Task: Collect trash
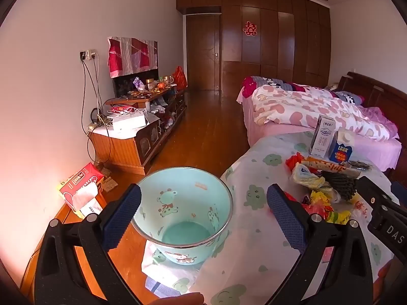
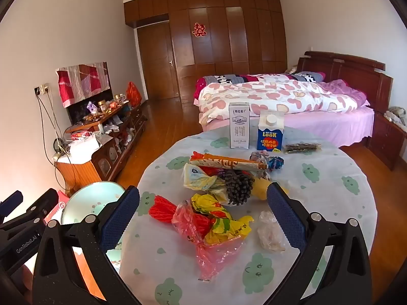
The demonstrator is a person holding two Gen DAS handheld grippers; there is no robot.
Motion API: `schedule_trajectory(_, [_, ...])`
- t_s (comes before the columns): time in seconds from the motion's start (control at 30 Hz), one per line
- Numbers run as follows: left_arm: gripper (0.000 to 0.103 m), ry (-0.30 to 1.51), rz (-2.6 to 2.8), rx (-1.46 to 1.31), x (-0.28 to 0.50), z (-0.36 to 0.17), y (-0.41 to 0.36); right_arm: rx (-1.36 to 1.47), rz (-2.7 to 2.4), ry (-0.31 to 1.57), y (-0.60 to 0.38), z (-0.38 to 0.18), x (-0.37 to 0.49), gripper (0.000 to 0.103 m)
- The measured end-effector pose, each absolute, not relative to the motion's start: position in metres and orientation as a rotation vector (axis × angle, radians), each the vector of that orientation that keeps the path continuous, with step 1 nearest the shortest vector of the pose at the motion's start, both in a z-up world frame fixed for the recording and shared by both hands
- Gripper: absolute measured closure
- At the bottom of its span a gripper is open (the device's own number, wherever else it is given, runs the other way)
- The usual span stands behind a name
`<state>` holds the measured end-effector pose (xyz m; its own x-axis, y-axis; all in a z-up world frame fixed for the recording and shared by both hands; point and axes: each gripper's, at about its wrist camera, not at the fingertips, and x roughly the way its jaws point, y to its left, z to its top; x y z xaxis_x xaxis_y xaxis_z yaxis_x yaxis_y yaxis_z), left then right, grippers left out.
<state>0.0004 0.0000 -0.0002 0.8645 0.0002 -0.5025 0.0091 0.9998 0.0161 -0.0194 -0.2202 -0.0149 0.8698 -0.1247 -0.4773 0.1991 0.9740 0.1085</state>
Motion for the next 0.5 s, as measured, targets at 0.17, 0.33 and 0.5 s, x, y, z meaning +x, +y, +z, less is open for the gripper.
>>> schedule_trajectory(0.17, [0.006, 0.531, -0.004, 0.020, 0.0007, -0.0004, -0.0001, 0.156, -0.170, 0.480, -0.2204, -0.0146, -0.0202, 0.005])
schedule_trajectory(0.33, [0.006, 0.532, -0.003, 0.021, 0.0009, -0.0007, 0.0000, 0.157, -0.171, 0.477, -0.2206, -0.0144, -0.0206, 0.005])
schedule_trajectory(0.5, [0.006, 0.532, -0.005, 0.021, 0.0009, -0.0007, 0.0000, 0.156, -0.171, 0.478, -0.2191, -0.0145, -0.0195, 0.005])
